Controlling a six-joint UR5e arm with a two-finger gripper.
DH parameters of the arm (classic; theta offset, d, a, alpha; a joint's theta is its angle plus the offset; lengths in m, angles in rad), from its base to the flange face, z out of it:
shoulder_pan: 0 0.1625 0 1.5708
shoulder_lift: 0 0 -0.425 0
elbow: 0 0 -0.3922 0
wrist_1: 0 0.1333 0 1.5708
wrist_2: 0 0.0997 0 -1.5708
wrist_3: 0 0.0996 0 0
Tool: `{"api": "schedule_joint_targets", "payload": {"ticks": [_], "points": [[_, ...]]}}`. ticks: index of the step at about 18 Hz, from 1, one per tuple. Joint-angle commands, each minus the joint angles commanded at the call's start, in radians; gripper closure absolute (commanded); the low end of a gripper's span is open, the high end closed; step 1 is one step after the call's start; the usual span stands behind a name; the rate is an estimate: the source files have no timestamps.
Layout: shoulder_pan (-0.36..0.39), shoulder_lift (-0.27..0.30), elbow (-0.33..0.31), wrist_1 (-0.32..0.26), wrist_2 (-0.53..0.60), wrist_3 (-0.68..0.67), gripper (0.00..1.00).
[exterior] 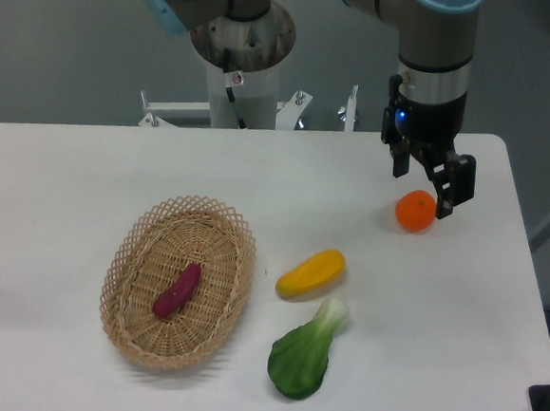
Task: Pick up the sweet potato from the basket
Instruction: 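Move the open gripper over the wicker basket above the sweet potato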
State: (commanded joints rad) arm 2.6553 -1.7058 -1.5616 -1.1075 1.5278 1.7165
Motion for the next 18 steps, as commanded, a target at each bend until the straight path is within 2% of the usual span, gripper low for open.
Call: {"api": "schedule_joint_targets", "payload": {"ticks": [6, 7, 10, 13, 18], "points": [[-0.005, 0.002, -0.015, -0.003, -0.023, -0.008, 0.00], [-0.008, 0.005, -0.024, 0.000, -0.047, -0.043, 0.00], [-0.020, 0.011, -0.043, 0.002, -0.142, -0.269, 0.00], [-0.075, 0.011, -0.040, 0.011, -0.155, -0.515, 0.00], [-0.208, -0.035, -0.040, 0.113, -0.155, -0.848, 0.00]]}}
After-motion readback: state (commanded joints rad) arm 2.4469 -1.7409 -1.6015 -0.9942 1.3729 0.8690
